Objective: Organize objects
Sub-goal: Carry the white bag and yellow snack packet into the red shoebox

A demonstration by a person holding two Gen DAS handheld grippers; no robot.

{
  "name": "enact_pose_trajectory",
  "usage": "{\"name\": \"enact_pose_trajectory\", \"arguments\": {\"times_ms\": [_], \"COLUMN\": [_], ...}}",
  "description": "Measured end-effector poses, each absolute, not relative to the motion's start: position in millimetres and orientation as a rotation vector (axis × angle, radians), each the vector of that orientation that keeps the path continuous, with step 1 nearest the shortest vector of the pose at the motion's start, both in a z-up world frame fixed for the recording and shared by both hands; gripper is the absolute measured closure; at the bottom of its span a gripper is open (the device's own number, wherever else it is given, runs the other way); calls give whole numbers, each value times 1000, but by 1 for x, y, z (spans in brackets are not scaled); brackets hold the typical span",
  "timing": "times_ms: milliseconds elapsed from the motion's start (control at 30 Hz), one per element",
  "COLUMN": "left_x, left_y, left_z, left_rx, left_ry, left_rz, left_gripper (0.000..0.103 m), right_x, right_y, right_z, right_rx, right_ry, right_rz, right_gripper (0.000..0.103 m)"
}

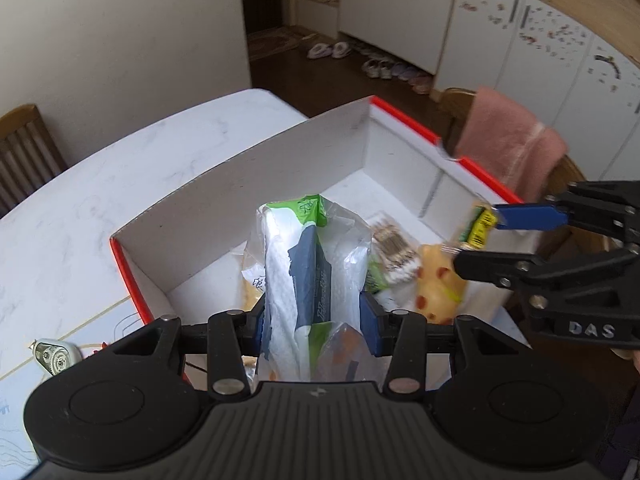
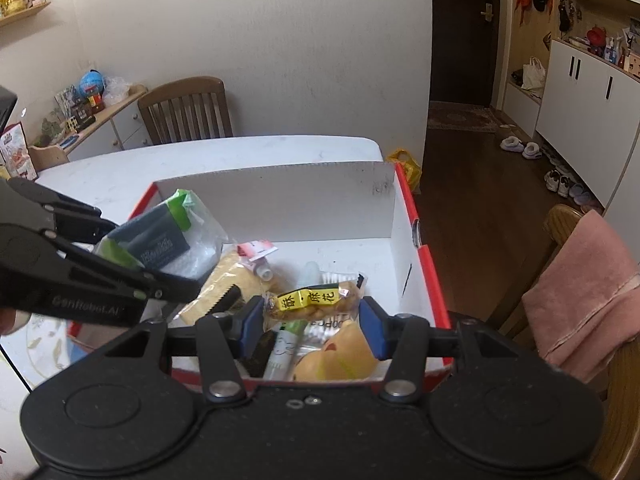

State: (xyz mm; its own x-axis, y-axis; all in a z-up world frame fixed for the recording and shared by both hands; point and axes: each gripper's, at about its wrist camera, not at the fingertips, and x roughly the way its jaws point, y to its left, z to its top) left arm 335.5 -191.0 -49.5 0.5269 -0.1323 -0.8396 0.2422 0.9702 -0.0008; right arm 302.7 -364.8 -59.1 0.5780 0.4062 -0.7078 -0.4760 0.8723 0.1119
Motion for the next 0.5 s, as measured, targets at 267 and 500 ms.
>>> {"name": "enact_pose_trajectory", "arguments": {"times_ms": [267,500], "left_x": [363,375], "left_y": [-186,-190], "left_z": [-71,-92], "left_rx": [144,191], "left_ry": [1040,1085], "left_rz": [-142,-125], "left_gripper": [60,59], "right_x": [321,337], "right_y": [-353,-341], "right_z": [-75,-92], "right_rx": [-143,-196], "right_ry": [855,909], "right_rz": [545,556], "right_gripper": [52,52]}}
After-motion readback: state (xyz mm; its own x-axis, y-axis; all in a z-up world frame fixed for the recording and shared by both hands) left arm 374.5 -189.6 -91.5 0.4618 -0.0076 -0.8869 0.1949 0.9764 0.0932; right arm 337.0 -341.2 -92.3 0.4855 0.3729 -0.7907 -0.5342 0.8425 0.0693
